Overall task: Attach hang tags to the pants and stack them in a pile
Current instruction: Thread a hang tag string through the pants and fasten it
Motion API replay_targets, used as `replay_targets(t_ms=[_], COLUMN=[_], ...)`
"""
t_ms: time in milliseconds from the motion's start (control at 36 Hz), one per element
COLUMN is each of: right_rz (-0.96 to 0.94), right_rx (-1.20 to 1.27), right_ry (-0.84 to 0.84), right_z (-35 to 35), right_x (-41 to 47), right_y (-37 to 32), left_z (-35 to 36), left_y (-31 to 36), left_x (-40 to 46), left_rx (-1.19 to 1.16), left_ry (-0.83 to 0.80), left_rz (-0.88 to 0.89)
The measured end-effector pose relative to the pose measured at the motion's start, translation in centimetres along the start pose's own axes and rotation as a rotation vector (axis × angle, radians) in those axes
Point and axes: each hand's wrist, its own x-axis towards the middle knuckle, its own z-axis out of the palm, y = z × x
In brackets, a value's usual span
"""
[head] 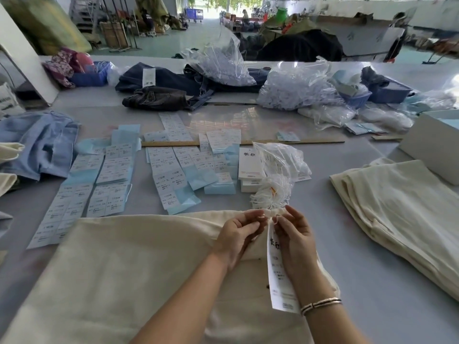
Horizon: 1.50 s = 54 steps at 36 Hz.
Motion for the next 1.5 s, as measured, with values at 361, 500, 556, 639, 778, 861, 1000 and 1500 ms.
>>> replay_targets(t_ms=[361, 500, 556, 639, 778, 861, 1000, 1500], right_rz=[0.006, -0.018, -0.019, -0.016, -0.034, -0.061, -0.068, -0.133], right_rx=[0.029, 0.078, 0.083, 0.039, -0.060, -0.091, -0.067, -0.303], right_ry=[-0.020, -0.015, -0.017, -0.010, -0.024, -0.034, -0.037, 0.004], right_z=[-0.5, -0.6, -0.5, -0.3, -0.3, -0.2, -0.1, 0.0], right_x=[0.3, 0.6, 0.5, 0.4, 0.6, 0.6, 0.5, 0.4], right_y=[0.2, 0.5, 0.5, 0.4, 0.7, 0.8, 0.8, 1.2], left_z=[0.7, 0.7, 0.5, 0.3, 0.5, 0.9, 0.8, 1.1], left_y=[-0.9, -0.8, -0.8, -0.7, -0.6, -0.8, -0.8, -0.4], left_x=[0.5, 0.4, 0.4, 0.2, 0.3, 0.3, 0.5, -0.1], left_rx=[0.191, 0.155, 0.104, 0.168, 0.554, 0.671, 0.688, 0.329], left_ry=[0.188, 0.207, 0.189, 0.098, -0.059, -0.088, -0.097, 0.010], left_rz=[0.159, 0.165, 0.148, 0.165, 0.197, 0.227, 0.221, 0.164])
